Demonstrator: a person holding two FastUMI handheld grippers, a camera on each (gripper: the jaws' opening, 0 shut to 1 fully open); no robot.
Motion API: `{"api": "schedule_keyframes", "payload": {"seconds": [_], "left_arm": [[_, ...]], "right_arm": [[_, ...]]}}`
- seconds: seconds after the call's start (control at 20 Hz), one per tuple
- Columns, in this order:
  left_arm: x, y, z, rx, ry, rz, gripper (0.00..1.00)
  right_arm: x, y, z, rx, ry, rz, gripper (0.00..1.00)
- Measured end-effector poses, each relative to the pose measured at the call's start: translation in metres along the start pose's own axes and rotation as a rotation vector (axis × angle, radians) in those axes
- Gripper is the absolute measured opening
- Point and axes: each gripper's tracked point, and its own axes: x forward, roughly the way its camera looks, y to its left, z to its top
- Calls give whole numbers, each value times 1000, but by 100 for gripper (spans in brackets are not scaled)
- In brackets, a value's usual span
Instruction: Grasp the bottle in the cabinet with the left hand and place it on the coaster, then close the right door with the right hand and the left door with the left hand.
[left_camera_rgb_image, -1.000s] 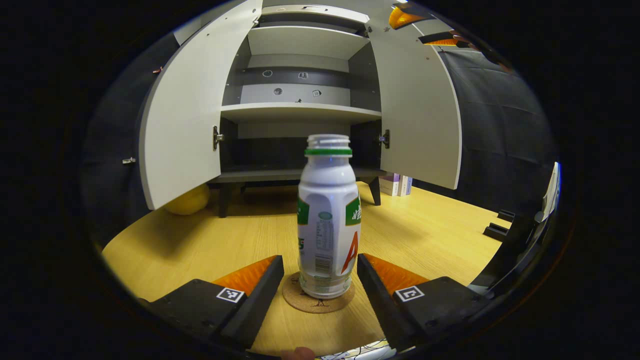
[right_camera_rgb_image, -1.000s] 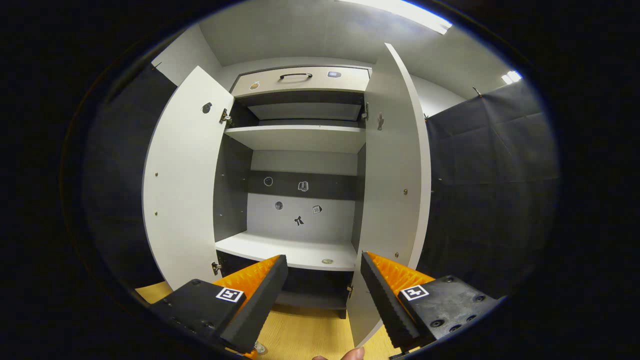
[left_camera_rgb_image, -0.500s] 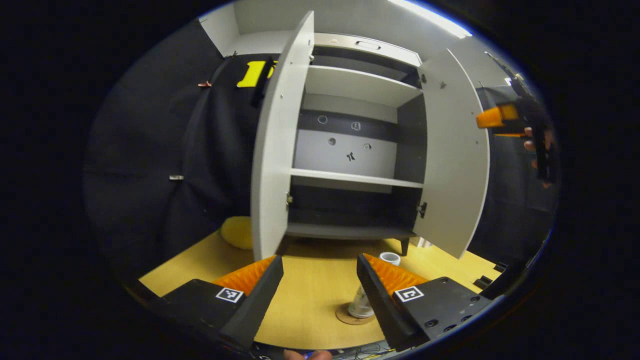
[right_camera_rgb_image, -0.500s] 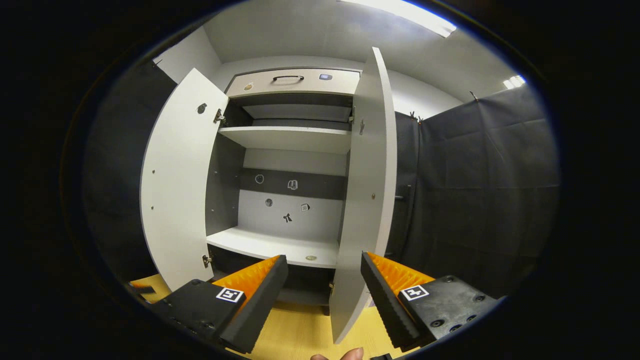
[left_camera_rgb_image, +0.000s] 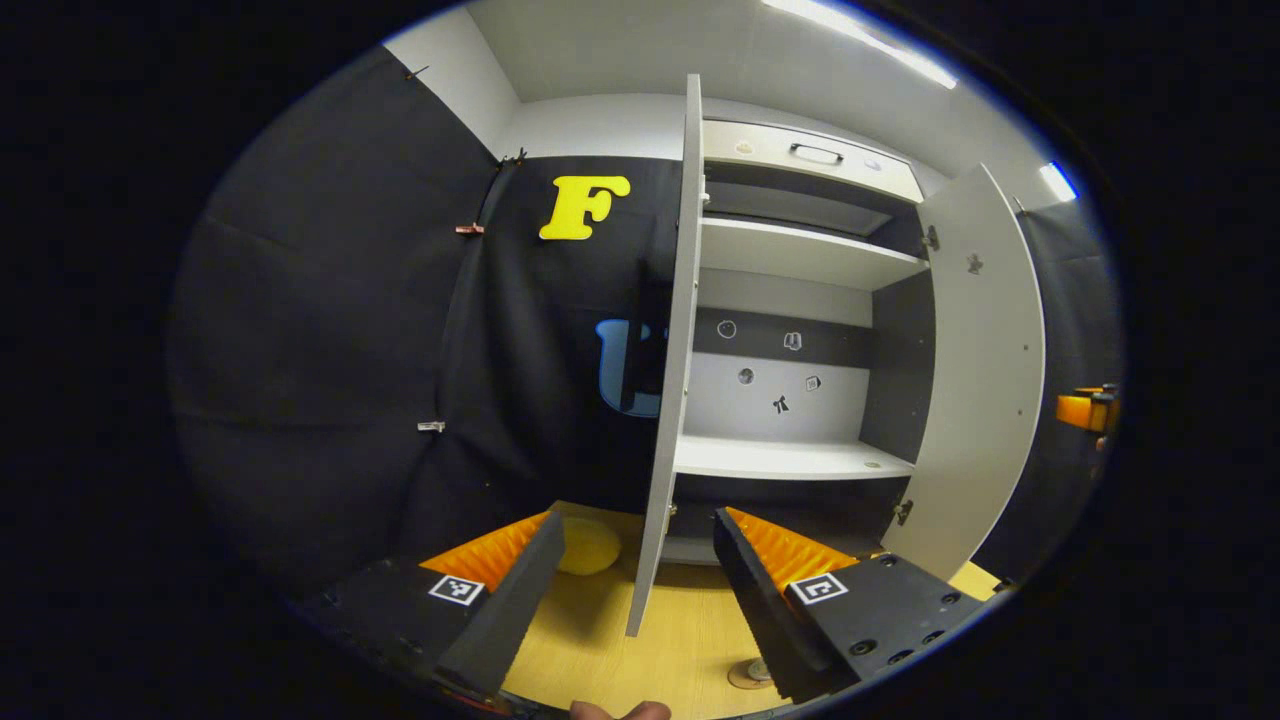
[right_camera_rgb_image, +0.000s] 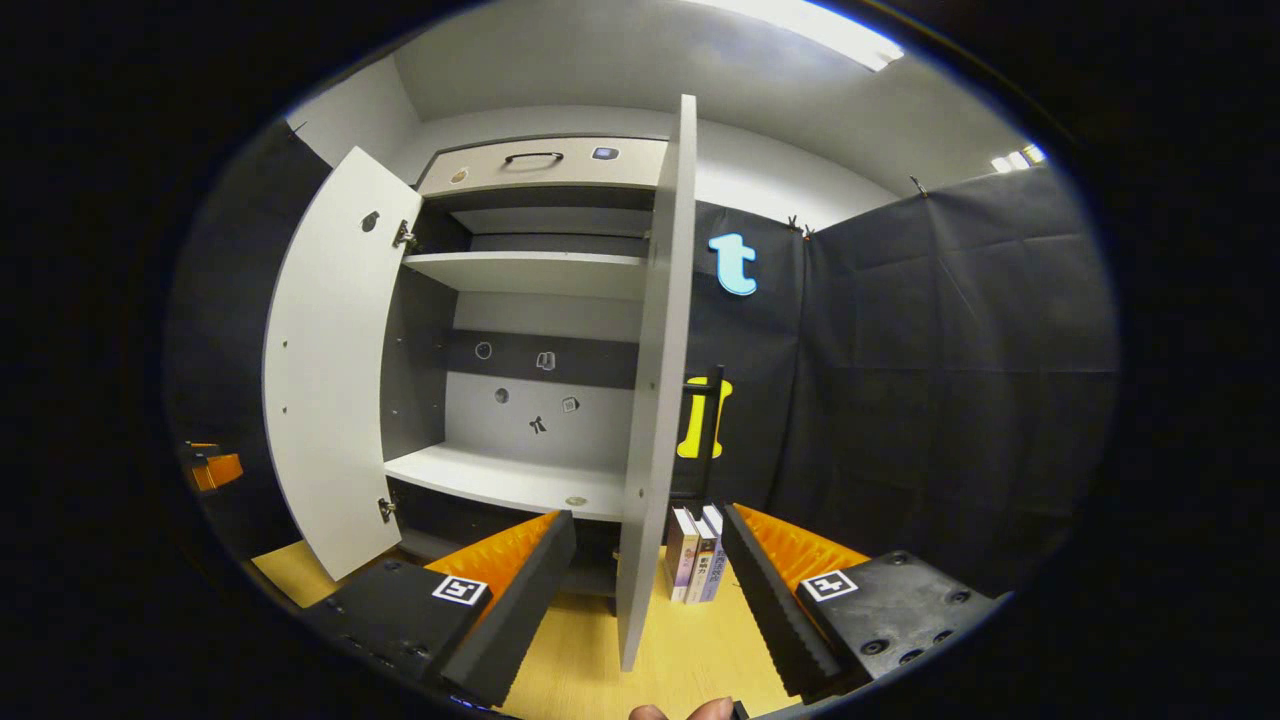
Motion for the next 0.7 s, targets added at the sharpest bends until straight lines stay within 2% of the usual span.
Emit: {"api": "schedule_keyframes", "payload": {"seconds": [0.25, 0.7], "left_arm": [[7, 9, 28, 23, -4, 76, 95], [-1, 17, 33, 27, -3, 155, 95]], "right_arm": [[8, -49, 0, -9, 14, -75, 98], [49, -111, -7, 37, 36, -172, 98]]}}
